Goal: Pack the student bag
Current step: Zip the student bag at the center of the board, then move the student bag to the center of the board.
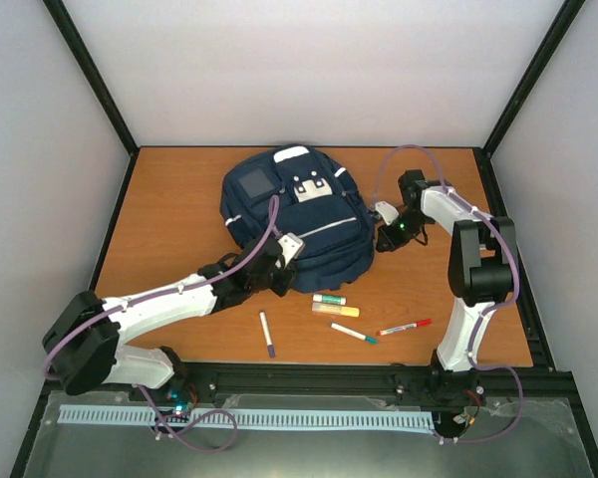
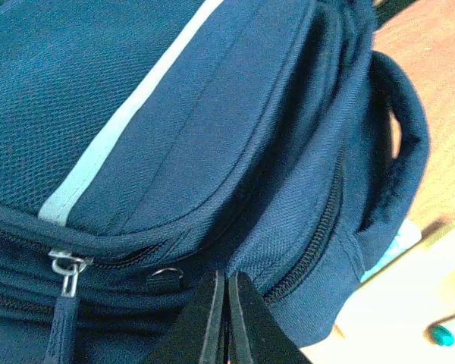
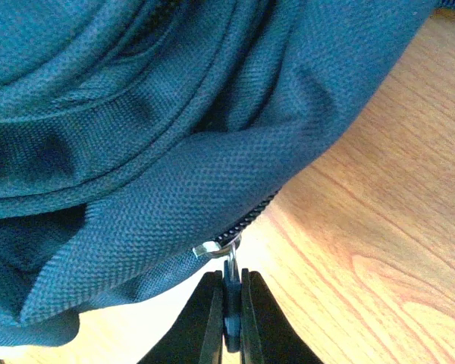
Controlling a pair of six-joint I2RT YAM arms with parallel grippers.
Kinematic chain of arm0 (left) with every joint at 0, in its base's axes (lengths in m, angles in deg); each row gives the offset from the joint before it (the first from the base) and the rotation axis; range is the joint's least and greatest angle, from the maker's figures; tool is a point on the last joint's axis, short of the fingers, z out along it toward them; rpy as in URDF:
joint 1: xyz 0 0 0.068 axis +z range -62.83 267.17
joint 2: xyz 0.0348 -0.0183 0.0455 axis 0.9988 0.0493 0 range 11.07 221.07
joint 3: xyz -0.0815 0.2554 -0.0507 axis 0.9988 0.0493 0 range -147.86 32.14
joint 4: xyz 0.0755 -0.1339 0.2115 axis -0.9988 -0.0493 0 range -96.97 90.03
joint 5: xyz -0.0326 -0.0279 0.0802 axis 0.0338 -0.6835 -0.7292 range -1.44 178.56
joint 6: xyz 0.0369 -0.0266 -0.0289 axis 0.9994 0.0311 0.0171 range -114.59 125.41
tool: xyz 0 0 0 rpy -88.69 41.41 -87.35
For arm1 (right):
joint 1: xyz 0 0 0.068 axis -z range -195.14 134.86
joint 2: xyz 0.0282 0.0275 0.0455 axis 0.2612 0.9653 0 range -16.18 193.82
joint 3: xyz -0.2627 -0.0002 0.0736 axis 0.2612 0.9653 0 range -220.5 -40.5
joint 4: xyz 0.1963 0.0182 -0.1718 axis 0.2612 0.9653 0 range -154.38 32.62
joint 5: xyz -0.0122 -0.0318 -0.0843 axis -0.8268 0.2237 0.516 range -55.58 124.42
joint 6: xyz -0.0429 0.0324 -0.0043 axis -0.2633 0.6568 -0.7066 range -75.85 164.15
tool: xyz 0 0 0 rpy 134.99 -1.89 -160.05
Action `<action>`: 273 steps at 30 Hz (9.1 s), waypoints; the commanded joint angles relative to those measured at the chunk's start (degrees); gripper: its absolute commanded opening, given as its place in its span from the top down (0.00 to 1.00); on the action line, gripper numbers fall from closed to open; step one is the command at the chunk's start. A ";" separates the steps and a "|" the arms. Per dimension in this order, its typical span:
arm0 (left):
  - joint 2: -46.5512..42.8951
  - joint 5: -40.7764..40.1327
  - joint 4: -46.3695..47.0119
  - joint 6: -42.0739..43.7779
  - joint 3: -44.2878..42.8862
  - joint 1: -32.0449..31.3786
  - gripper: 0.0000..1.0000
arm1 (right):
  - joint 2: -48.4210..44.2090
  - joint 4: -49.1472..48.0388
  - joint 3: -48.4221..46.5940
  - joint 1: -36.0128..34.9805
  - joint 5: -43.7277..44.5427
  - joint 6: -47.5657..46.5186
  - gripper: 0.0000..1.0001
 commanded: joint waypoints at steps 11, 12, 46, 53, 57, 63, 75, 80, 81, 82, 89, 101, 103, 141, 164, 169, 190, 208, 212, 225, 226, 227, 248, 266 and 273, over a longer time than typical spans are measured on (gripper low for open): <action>3.23 -17.90 -1.64 -8.10 -3.38 9.68 0.88 | -2.29 -4.43 0.68 -13.80 0.79 5.61 0.97; 3.21 -17.38 -1.51 -8.12 -3.82 9.84 0.84 | -2.19 -4.20 0.33 -15.36 0.95 5.81 0.97; 9.72 7.40 -3.92 6.27 -10.13 -0.23 0.56 | 0.28 -3.20 -1.32 -21.56 -6.42 5.71 0.97; 11.11 6.10 -3.63 7.04 -10.38 -0.69 0.72 | 0.35 -3.20 -1.05 -21.21 -6.65 5.85 0.97; 11.76 6.64 -3.12 6.64 -10.33 -0.75 0.67 | 0.38 -3.13 -1.13 -21.02 -6.78 5.90 0.97; 13.93 5.98 -3.15 6.90 -11.09 -1.39 0.66 | 0.61 -3.02 -1.14 -20.86 -6.93 5.89 0.97; 9.98 2.22 -3.79 7.65 -10.55 -1.38 0.99 | 1.29 -1.36 -0.13 -18.02 -6.11 3.42 0.97; 8.52 0.99 -5.29 8.20 -9.74 -1.39 0.99 | 1.53 -0.80 0.36 -15.72 -4.81 1.94 0.97; 8.22 0.87 -5.22 8.09 -9.42 -1.39 0.99 | 1.54 -0.68 0.41 -15.27 -4.56 1.63 0.97; 7.99 0.87 -5.11 7.92 -9.18 -1.36 0.99 | 1.64 -0.61 0.29 -14.74 -4.41 1.46 0.97; 7.55 1.50 -5.19 7.58 -8.71 -1.35 0.99 | 4.68 -0.70 -2.42 -12.16 -3.47 1.35 0.97; 5.40 3.03 -5.92 6.86 -7.86 -1.39 0.99 | 12.63 -1.36 -11.02 -9.22 -0.91 2.33 0.97; 4.73 2.78 -6.35 6.51 -7.54 -1.39 0.99 | 12.14 -1.14 -10.58 -9.07 -1.13 2.16 0.97; -3.94 5.89 -5.05 4.61 -4.15 -1.39 0.99 | 10.36 1.21 -14.99 -4.68 1.17 1.71 0.97; -3.61 4.26 -7.52 2.49 -5.41 -1.39 0.81 | 12.79 -1.39 -21.09 -4.68 2.73 4.99 0.88; -4.01 -0.36 -8.39 0.52 -7.62 -1.39 0.56 | 3.27 -1.20 -16.25 -4.68 2.22 4.97 0.63; -7.06 -29.30 -22.46 -18.40 -23.73 13.26 0.00 | -33.01 -11.31 -3.67 -4.60 4.22 11.60 0.00; 3.66 -17.34 -20.90 -32.38 -25.57 29.02 0.00 | -49.22 -30.97 34.31 -4.33 -7.25 4.79 0.00; 9.98 -11.22 -16.26 -31.35 -28.54 32.78 0.00 | -50.55 -30.33 35.44 -3.40 -11.34 4.55 0.00; 28.18 8.04 1.59 -26.29 -28.63 35.17 0.00 | -53.95 -30.94 36.38 -0.04 -14.55 1.90 0.00; 29.94 10.48 1.38 -26.14 -30.01 35.06 0.01 | -53.28 -29.07 35.58 -0.01 -16.70 -0.61 0.00; 31.75 12.17 -0.25 -26.15 -32.12 34.83 0.02 | -52.83 -27.63 34.81 0.03 -17.54 -2.03 0.00; 34.44 -0.94 -31.51 -21.16 -60.57 24.13 0.00 | -62.71 -40.09 40.99 2.11 3.46 8.67 0.00; -8.77 -26.39 -26.81 -17.70 -19.36 12.94 0.00 | -56.08 -35.62 37.43 2.79 -1.19 8.63 0.00; -10.12 -23.73 -38.58 -26.22 -18.22 13.93 0.05 | -55.84 -33.06 36.77 2.79 -5.85 5.12 0.00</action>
